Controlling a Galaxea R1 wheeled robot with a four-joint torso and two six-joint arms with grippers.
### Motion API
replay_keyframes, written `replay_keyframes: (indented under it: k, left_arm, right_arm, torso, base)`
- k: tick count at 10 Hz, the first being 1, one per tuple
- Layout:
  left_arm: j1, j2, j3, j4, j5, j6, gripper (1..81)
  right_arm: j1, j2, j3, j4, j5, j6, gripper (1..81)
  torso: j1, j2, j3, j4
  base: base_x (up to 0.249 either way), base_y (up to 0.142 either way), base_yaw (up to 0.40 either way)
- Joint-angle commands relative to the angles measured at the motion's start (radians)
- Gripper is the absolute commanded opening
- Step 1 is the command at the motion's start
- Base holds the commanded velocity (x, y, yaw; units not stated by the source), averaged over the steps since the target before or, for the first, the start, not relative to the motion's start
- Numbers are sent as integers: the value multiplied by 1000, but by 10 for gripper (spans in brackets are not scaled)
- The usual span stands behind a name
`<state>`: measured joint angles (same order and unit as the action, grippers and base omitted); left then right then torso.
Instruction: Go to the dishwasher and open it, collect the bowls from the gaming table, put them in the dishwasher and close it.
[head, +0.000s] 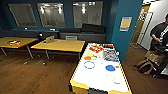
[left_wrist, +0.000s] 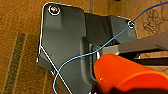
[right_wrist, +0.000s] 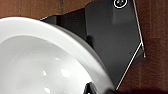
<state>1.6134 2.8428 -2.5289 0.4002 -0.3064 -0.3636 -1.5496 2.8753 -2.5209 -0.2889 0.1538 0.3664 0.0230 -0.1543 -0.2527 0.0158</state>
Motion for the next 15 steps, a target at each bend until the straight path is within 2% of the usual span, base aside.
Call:
replay_keyframes:
  k: [1, 15]
  left_arm:
    - [-13, -11, 1, 8, 43, 5, 10]
    - [-11, 29, -28, -3, 58, 11, 10]
  right_arm:
    - [24, 8, -1, -22, -39, -4, 10]
    - [15, 28, -22, -49, -36, -4, 10]
  torso:
    - [0, 0, 0, 0]
    - [0, 0, 0, 0]
  base:
    - [-129, 0, 0]
    - [-129, 0, 0]
